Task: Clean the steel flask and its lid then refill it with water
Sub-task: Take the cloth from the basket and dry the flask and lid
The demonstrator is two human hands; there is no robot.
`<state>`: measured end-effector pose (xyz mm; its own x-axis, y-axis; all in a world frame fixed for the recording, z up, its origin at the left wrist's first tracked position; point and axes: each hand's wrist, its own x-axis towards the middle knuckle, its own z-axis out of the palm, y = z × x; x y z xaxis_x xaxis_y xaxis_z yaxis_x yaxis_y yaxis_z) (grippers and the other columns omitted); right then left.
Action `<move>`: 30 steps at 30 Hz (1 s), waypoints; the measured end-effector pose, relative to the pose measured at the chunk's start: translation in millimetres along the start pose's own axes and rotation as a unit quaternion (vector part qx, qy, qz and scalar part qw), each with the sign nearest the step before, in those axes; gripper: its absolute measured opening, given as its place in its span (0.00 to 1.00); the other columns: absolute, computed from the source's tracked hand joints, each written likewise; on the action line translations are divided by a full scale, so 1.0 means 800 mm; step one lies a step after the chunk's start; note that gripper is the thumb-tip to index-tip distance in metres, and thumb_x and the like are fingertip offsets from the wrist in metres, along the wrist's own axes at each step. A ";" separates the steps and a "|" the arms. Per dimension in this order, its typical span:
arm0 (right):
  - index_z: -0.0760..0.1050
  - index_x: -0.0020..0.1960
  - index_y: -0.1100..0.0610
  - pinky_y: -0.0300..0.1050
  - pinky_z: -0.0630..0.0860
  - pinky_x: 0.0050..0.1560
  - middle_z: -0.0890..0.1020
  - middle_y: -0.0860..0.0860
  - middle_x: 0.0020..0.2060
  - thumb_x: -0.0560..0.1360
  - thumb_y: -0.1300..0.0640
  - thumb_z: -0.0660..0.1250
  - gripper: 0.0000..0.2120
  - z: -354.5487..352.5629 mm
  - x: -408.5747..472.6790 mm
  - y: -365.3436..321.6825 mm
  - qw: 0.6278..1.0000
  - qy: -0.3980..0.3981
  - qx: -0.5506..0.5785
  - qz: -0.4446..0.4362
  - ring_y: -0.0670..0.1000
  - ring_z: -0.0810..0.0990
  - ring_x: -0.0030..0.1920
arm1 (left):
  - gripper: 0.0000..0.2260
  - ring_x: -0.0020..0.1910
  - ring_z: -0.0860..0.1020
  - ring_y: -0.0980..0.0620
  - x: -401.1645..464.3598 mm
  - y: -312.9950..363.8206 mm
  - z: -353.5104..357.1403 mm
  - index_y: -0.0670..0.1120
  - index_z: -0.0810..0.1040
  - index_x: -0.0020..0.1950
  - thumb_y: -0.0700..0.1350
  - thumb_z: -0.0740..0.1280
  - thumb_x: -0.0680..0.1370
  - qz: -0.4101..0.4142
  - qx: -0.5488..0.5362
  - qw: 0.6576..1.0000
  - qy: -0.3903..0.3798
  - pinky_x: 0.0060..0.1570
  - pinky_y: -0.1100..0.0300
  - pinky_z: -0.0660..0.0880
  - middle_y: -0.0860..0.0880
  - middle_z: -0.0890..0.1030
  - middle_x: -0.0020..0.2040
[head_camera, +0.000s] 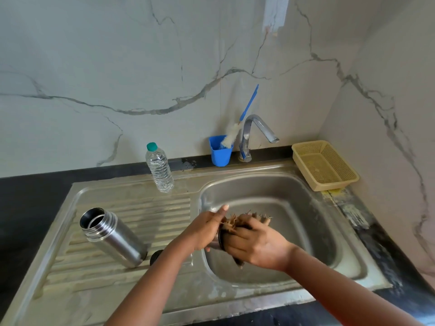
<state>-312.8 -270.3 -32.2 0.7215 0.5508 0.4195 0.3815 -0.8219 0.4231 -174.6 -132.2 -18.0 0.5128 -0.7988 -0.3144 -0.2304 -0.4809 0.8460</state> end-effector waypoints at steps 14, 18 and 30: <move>0.79 0.51 0.61 0.68 0.79 0.52 0.86 0.61 0.40 0.80 0.67 0.59 0.09 -0.021 -0.019 -0.019 0.244 0.147 0.515 0.809 0.64 0.85 0.43 | 0.15 0.60 0.78 0.33 -0.027 -0.006 0.013 0.47 0.75 0.52 0.55 0.72 0.73 -0.007 -0.454 0.891 -0.004 0.56 0.43 0.79 0.41 0.79 0.61; 0.77 0.55 0.60 0.53 0.83 0.43 0.85 0.59 0.41 0.80 0.68 0.59 0.10 -0.037 0.011 -0.039 0.330 0.196 0.520 0.763 0.61 0.84 0.41 | 0.18 0.40 0.70 0.47 -0.028 0.024 0.025 0.47 0.72 0.39 0.60 0.71 0.72 0.026 -0.324 0.940 0.108 0.47 0.52 0.75 0.45 0.70 0.38; 0.67 0.75 0.55 0.62 0.60 0.74 0.67 0.52 0.74 0.71 0.56 0.64 0.31 -0.025 0.007 -0.062 0.875 0.047 0.236 0.420 0.54 0.58 0.78 | 0.12 0.51 0.85 0.50 -0.040 0.061 0.056 0.48 0.85 0.50 0.39 0.62 0.82 -0.042 -0.318 0.935 0.151 0.54 0.55 0.80 0.48 0.87 0.47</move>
<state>-339.3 -224.0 -34.9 0.8192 -0.2850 0.4976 -0.0481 -0.8988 -0.4357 -239.6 -146.4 13.9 0.7392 -0.5836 -0.3362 0.3100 -0.1482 0.9391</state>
